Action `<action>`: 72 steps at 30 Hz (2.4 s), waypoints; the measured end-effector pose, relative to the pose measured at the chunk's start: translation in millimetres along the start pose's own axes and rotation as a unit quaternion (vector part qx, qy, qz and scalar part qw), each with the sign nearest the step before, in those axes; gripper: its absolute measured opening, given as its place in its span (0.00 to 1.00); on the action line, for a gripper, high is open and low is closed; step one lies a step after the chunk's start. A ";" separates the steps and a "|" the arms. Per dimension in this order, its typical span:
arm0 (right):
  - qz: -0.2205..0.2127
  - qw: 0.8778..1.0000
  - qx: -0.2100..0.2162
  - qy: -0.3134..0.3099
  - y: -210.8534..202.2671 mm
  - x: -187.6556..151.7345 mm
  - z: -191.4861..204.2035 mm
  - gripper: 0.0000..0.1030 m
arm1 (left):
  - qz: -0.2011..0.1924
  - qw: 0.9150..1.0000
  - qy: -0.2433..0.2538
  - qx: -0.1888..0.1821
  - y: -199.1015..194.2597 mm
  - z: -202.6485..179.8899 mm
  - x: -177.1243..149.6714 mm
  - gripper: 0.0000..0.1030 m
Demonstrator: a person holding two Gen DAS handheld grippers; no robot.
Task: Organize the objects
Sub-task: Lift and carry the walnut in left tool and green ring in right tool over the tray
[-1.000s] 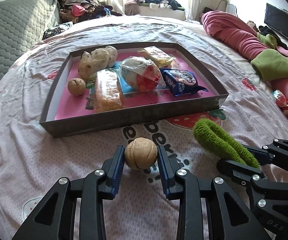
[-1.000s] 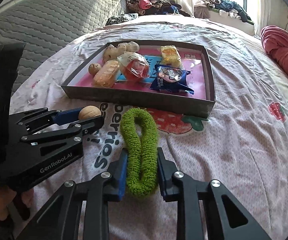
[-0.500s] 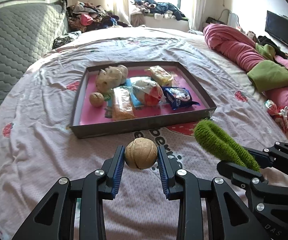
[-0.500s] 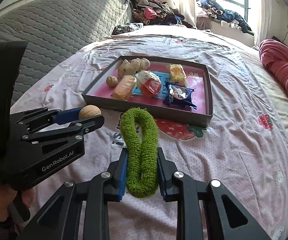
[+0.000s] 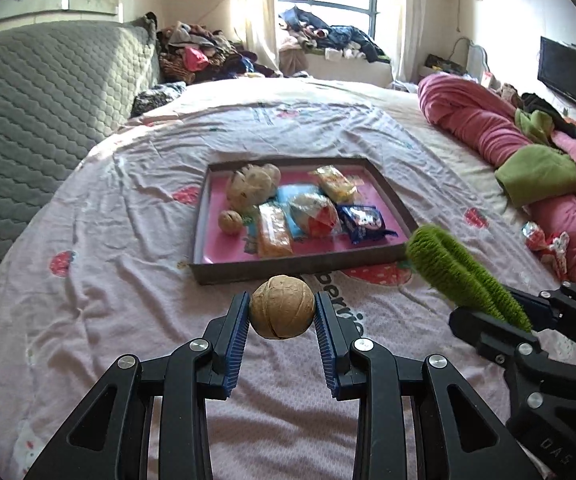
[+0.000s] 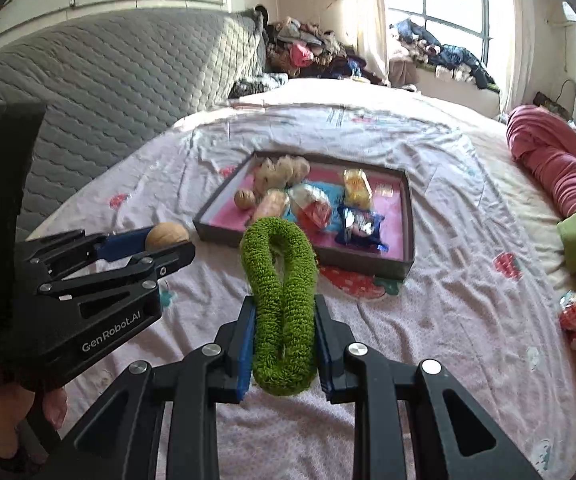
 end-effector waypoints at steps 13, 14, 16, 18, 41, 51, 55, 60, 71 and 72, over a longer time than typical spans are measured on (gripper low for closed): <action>-0.047 0.999 -0.009 -0.014 -46.5 43.0 11.7 0.26 | -0.035 0.999 -0.016 0.023 -50.7 22.4 33.0 0.33; -0.051 0.999 -0.010 -0.014 -48.9 47.0 11.4 0.26 | -0.037 0.999 -0.017 0.024 -52.8 23.2 36.1 0.33; -0.054 0.998 -0.011 -0.015 -50.5 52.8 10.9 0.26 | -0.043 0.999 -0.015 0.026 -57.1 23.4 43.5 0.33; -0.060 0.998 -0.013 -0.016 -54.0 59.5 8.9 0.26 | -0.048 0.998 -0.014 0.029 -60.6 25.2 50.3 0.33; -0.095 0.995 -0.028 -0.018 -47.5 120.9 -22.6 0.26 | -0.066 0.997 -0.006 0.040 -30.9 24.3 116.9 0.33; -0.091 0.995 -0.028 -0.016 -16.8 139.5 -39.1 0.26 | -0.059 0.997 0.000 0.047 7.1 34.4 135.2 0.33; -0.090 0.995 -0.028 -0.013 -2.4 146.4 -46.7 0.26 | -0.058 0.997 -0.002 0.050 27.0 38.8 140.6 0.33; -0.088 0.996 -0.031 -0.009 16.1 150.8 -56.5 0.26 | -0.050 0.998 -0.008 0.049 56.8 42.0 141.8 0.33; -0.067 0.997 -0.035 0.006 68.8 143.1 -84.5 0.26 | -0.027 0.999 -0.002 0.039 120.4 25.5 140.4 0.33; -0.065 0.997 -0.035 0.008 72.2 141.8 -87.6 0.26 | -0.025 0.999 0.001 0.040 126.3 23.5 140.6 0.33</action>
Point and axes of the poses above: each gripper's, at about its wrist camera, not at the fingertips, and y roughly the way its jaws point, z to its left, x to its top, the point moved 10 cm from there along y, roughly the way its jaws point, and after that the axes turned 4 degrees about x, right-handed, at the moved point
